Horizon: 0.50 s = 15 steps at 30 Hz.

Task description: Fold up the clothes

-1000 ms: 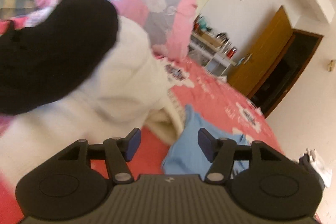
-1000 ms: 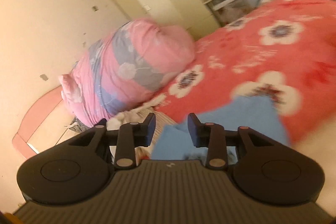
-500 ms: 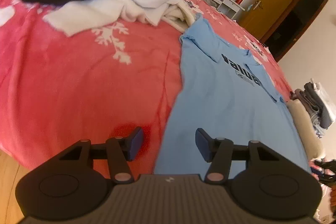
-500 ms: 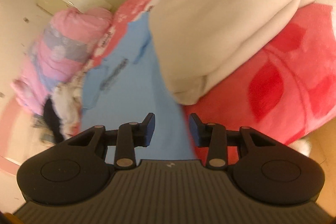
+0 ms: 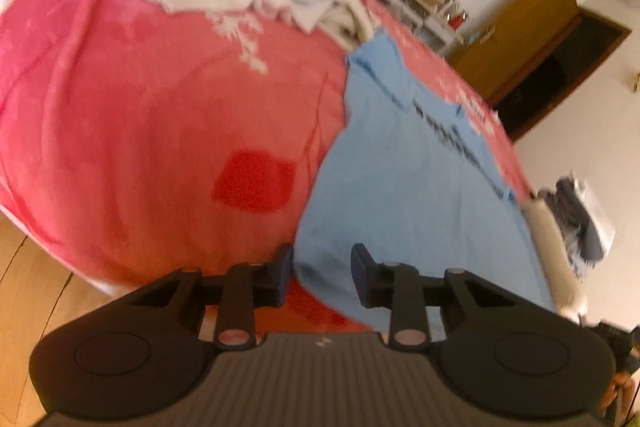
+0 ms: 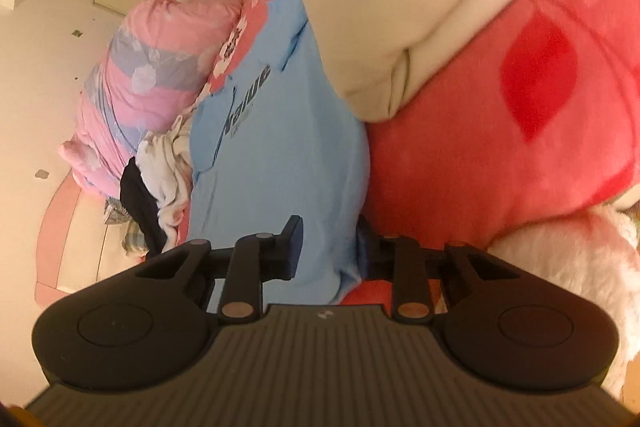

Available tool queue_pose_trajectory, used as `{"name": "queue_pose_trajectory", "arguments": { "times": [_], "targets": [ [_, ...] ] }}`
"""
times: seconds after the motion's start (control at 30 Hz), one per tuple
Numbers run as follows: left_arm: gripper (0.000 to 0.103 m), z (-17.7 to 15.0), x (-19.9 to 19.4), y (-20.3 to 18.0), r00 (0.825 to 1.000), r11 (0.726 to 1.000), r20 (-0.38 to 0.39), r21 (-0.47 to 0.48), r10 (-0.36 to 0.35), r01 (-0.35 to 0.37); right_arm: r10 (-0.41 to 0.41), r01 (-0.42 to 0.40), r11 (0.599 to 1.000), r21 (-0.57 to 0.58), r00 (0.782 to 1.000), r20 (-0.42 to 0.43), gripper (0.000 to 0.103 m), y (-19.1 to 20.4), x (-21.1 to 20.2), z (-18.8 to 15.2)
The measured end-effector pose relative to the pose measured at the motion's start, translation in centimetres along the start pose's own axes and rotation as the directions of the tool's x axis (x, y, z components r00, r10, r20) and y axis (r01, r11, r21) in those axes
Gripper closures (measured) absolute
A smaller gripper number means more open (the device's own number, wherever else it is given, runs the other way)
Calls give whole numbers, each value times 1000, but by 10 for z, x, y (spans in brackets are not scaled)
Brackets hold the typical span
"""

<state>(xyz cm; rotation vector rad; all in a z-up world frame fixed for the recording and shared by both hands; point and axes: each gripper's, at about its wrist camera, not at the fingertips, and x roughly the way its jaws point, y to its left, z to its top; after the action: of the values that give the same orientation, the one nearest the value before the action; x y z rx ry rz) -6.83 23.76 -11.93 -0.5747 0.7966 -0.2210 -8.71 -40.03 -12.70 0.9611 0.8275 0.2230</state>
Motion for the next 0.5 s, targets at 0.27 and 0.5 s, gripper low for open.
{"name": "queue_pose_trajectory", "arguments": {
  "times": [0.27,0.5],
  "targets": [
    [75,6,16,-15,994,997,-89,44,63,-59,52,-51,998,45,998,-36,94,-15,2,-9],
    [91,4,16,-9,995,999,-95,-15,29,-30,81,-80,996,47,996,-25,98,-20,-5,-11]
  ]
}}
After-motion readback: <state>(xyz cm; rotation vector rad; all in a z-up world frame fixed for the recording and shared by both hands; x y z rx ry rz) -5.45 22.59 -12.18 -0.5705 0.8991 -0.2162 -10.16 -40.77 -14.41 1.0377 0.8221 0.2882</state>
